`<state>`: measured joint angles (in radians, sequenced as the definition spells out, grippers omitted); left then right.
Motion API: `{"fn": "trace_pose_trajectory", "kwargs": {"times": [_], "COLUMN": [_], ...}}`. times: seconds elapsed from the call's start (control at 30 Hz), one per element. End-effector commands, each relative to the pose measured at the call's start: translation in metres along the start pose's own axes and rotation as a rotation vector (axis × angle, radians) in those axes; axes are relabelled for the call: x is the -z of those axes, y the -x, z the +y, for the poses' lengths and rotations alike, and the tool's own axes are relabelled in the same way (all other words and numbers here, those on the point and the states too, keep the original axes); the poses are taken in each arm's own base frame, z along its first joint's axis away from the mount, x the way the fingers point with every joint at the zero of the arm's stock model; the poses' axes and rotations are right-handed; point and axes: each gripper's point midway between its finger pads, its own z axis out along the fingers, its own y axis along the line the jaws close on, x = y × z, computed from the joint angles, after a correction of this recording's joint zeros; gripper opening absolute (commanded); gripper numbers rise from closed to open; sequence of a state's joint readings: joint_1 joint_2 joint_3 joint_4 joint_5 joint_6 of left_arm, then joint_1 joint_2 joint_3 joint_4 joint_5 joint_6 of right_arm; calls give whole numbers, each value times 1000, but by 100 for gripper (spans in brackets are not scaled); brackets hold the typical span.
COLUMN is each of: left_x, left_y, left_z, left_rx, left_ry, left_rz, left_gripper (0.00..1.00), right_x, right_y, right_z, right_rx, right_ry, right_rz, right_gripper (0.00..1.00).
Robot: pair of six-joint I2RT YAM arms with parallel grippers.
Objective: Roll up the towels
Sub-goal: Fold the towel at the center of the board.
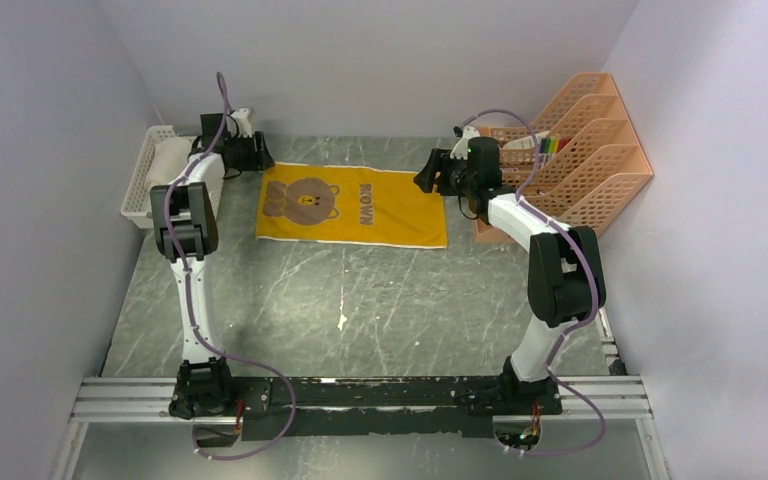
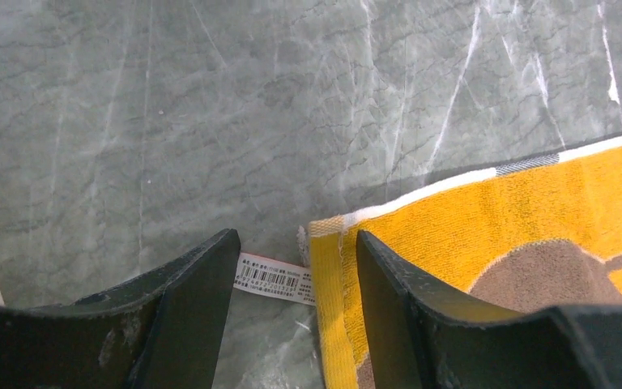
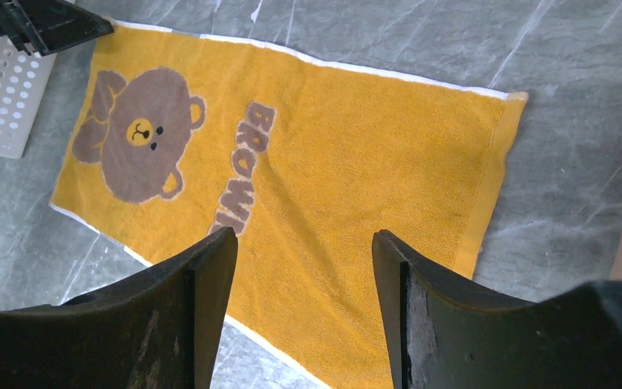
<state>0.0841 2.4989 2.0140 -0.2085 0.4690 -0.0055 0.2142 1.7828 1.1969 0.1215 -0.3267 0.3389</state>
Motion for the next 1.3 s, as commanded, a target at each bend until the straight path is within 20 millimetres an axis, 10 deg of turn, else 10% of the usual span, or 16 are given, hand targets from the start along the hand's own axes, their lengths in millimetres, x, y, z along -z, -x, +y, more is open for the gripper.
{"fn": "trace_pose_trajectory", "kwargs": {"times": [0.0, 0.17, 0.23, 0.37, 0.57, 0.83, 1.27], "left_x": [-20, -30, -29, -26, -14, 10, 13], "left_y": [-19, -34, -36, -37, -20, 15, 20], "left_z": [-3, 4, 7, 12, 15, 13, 17], "left_rx": [-71, -104, -102, -103, -115, -149, -188], "left_ry": [58, 158, 187, 220, 253, 266, 279], "left_rz": [40, 77, 73, 58, 19, -45, -31], "left_gripper": [66, 52, 24, 7, 7, 7, 7], "right_x": [-3, 0, 1, 2, -13, -75, -123], "right_y": [2, 3, 4, 5, 7, 10, -24], "right_z": [1, -1, 0, -2, -13, -76, -126], "right_rx": [14, 29, 38, 48, 65, 66, 86], "right_ry": [13, 6, 2, -5, -30, -172, -258], "right_rz": [4, 5, 2, 1, -2, 66, 157], "right_gripper": [63, 63, 63, 63, 63, 64, 53]}}
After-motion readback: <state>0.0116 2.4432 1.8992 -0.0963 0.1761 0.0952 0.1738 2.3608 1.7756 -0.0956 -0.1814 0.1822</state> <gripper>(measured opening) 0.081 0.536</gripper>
